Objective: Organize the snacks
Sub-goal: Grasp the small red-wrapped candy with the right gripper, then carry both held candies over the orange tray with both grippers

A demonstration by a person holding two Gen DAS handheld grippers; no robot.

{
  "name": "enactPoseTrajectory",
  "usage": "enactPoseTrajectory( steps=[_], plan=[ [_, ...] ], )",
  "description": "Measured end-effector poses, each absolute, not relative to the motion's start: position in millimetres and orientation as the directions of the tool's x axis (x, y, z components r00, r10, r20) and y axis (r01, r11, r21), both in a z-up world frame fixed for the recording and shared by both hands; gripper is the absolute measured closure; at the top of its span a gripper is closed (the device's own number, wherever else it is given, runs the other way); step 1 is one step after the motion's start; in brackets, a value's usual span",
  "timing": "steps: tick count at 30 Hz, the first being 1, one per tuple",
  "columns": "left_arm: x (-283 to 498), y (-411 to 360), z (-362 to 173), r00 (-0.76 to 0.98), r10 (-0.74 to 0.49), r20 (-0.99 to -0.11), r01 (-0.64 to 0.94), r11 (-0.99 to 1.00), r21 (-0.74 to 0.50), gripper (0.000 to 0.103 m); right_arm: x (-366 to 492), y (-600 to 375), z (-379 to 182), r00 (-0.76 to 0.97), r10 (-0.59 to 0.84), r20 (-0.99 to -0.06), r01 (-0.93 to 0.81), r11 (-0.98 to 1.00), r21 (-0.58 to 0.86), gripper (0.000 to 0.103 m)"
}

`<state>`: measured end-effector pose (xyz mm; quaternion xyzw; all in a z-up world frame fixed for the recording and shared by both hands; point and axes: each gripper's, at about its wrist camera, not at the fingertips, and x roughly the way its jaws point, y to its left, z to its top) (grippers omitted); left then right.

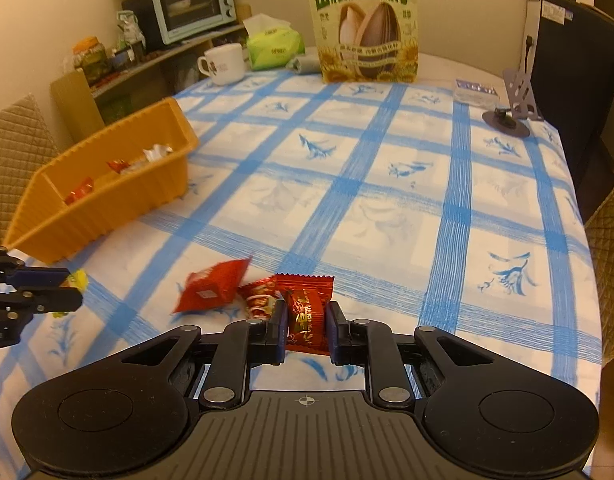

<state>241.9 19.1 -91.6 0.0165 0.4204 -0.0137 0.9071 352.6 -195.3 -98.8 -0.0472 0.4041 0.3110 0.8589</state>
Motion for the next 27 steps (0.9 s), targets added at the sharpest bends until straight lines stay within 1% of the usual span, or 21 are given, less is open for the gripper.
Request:
enactPoseTrajectory(
  steps=[12, 20, 27],
  plan=[
    [194, 36, -53, 0.685, -0.011, -0.729, 0.0, 1.0, -0.015, 0.085, 304, -175, -60, 0.411, 0.587, -0.697, -0.655, 0.722, 0.223, 0.083],
    [165, 71, -35, 0.689, 0.038, -0.724, -0.063, 0.998, -0.008, 0.085, 276, -125, -43, 0.325, 0.653, -0.684, -0.734, 0.63, 0.253, 0.083],
    [153, 115, -19, 0.708, 0.082, -0.701, -0.116, 0.993, -0.002, 0.085, 267, -70, -33, 0.279, 0.684, -0.674, -0.783, 0.568, 0.252, 0.083]
  ],
)
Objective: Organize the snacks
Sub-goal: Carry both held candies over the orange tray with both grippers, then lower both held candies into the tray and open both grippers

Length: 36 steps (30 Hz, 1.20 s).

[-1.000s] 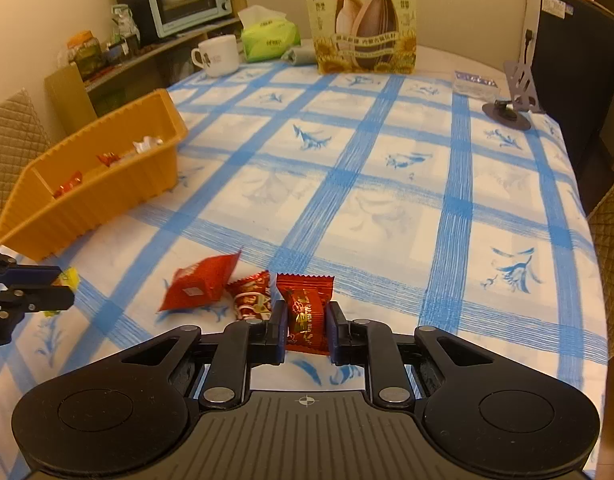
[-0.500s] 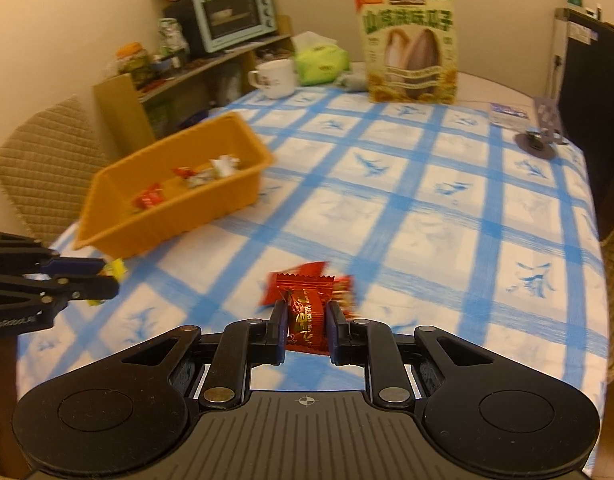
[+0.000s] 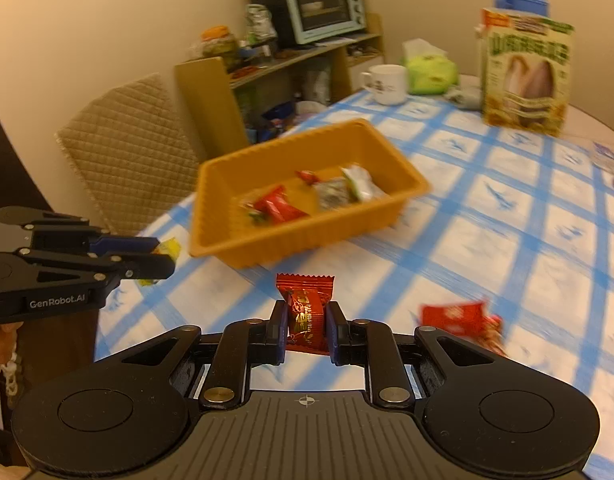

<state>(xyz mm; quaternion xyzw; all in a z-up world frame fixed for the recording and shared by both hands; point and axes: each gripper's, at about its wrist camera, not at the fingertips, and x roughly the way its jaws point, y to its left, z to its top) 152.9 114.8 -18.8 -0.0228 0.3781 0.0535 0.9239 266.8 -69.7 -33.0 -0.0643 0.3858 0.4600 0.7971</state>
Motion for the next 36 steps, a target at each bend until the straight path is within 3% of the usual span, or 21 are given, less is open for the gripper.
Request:
enactPoseTrajectory(
  steps=[15, 36],
  plan=[
    [183, 194, -13, 0.733, 0.081, -0.675, -0.1, 0.995, 0.011, 0.085, 284, 42, -27, 0.267, 0.697, -0.665, -0.802, 0.544, 0.248, 0.083],
    [234, 247, -37, 0.717, -0.006, -0.697, -0.024, 0.999, -0.034, 0.085, 322, 108, -67, 0.281, 0.598, -0.75, -0.747, 0.628, 0.221, 0.083]
  ],
)
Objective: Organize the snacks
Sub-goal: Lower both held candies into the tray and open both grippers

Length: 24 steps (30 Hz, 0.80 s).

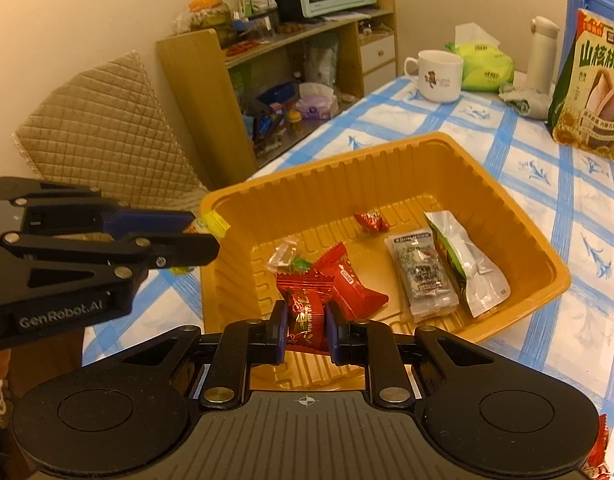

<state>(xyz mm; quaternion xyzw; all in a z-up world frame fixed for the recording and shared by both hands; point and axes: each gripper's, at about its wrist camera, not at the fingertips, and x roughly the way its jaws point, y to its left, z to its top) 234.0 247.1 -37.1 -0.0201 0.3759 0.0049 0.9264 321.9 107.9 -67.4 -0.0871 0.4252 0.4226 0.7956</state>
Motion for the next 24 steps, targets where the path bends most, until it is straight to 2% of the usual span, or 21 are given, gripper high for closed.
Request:
enactPoseTrajectory(
  steps=[14, 19, 24],
  plan=[
    [245, 255, -42, 0.712, -0.031, -0.702, -0.003, 0.999, -0.047, 0.085, 330, 107, -75, 0.3, 0.563, -0.77, -0.706, 0.674, 0.218, 0.079],
    [251, 253, -42, 0.712, -0.044, -0.701, 0.014, 0.999, -0.048, 0.085, 335, 100, -72, 0.325, 0.555, -0.765, -0.681, 0.699, 0.218, 0.07],
    [257, 249, -45, 0.705, -0.062, -0.707, 0.033, 0.998, -0.055, 0.085, 338, 95, -69, 0.341, 0.552, -0.761, -0.669, 0.711, 0.216, 0.067]
  ],
)
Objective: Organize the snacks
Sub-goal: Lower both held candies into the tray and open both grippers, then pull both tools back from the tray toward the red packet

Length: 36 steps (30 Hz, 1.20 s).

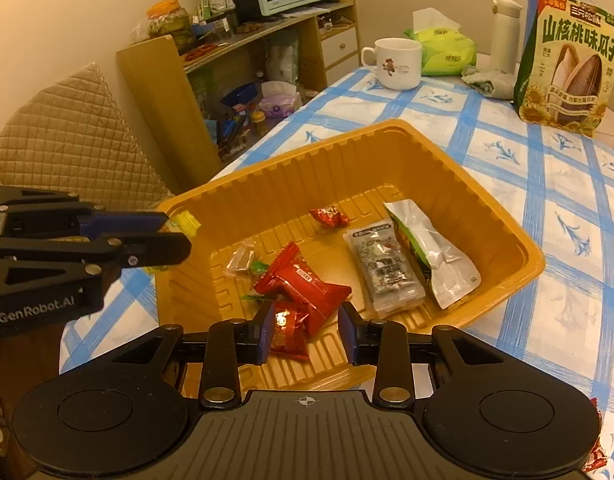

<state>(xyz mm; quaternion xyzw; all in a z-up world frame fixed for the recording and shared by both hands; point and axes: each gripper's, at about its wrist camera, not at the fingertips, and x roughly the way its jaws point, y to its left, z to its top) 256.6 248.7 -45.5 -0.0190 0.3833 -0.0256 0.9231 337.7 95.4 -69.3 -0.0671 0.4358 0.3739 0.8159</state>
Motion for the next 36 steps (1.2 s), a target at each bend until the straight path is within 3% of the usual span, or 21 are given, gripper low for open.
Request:
enactPoseTrajectory(
  steps=[11, 14, 15, 19, 25, 36],
  plan=[
    [267, 242, -54, 0.68, -0.095, -0.727, 0.058, 0.995, -0.076, 0.084, 343, 89, -69, 0.354, 0.54, -0.764, -0.65, 0.729, 0.214, 0.065],
    [266, 241, -56, 0.669, -0.103, -0.736, 0.067, 0.995, -0.078, 0.078, 343, 88, -70, 0.356, 0.533, -0.768, -0.647, 0.733, 0.209, 0.064],
    [265, 241, -56, 0.667, -0.1, -0.738, 0.066, 0.995, -0.075, 0.073, 344, 88, -70, 0.358, 0.53, -0.769, -0.646, 0.735, 0.206, 0.061],
    [263, 244, -57, 0.663, -0.084, -0.744, 0.052, 0.996, -0.067, 0.069, 343, 85, -69, 0.386, 0.521, -0.761, -0.634, 0.749, 0.191, 0.037],
    [260, 253, -55, 0.662, -0.047, -0.748, 0.016, 0.999, -0.049, 0.058, 343, 84, -67, 0.401, 0.514, -0.758, -0.63, 0.756, 0.179, 0.026],
    [246, 252, -46, 0.671, -0.017, -0.741, -0.019, 0.999, -0.04, 0.039, 332, 74, -58, 0.421, 0.534, -0.734, -0.631, 0.753, 0.186, 0.018]
  ],
)
